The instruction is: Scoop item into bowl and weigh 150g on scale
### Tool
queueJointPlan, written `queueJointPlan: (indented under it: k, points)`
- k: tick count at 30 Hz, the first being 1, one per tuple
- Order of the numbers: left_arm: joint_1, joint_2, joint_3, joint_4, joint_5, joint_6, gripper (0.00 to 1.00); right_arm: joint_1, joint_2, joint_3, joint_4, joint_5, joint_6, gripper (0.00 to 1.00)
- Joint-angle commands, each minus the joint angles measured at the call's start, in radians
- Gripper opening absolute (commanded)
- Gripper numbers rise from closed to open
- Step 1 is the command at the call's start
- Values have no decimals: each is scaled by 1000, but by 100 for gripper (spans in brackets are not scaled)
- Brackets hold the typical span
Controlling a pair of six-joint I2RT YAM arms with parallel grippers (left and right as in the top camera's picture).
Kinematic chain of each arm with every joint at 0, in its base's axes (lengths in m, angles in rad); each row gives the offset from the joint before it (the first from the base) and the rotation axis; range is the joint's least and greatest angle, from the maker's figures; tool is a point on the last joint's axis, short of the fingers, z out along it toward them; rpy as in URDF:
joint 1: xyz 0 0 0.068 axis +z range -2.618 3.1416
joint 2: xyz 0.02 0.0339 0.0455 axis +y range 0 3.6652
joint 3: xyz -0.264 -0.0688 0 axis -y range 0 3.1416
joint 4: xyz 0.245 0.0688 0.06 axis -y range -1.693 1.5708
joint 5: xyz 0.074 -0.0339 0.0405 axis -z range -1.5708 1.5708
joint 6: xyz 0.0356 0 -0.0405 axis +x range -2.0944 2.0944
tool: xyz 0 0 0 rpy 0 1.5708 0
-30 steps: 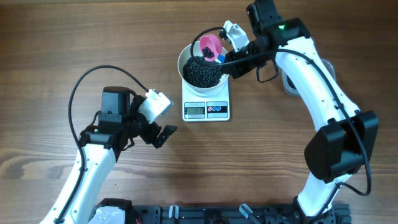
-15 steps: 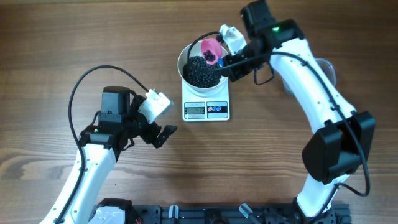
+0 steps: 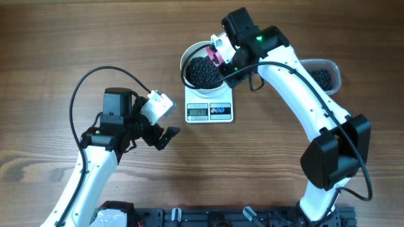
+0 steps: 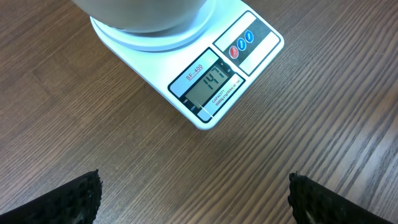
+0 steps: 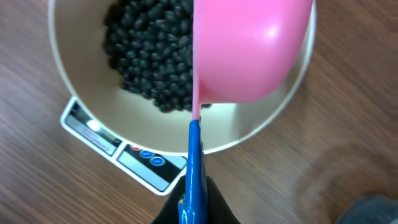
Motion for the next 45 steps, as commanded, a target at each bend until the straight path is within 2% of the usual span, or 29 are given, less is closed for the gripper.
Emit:
queueJointPlan:
  k: [1,9,17,34,45]
  points:
    - [-6,-9,-10,2,19,16,100,2,11,24,4,22,-17,4]
    - [-6,-9,-10,2,19,16,100,-10,11,23,5,-180,-16,4]
    - [-6,-9,-10,2,19,16,100,-89,11,23,0,-353,-13,4]
    - [-6,-9,-10,2,19,16,100,-100,11,23,-2,-351,-16,4]
    - [-6,-9,-10,2,19,16,100,-81,11,23,-1,-221,-18,4]
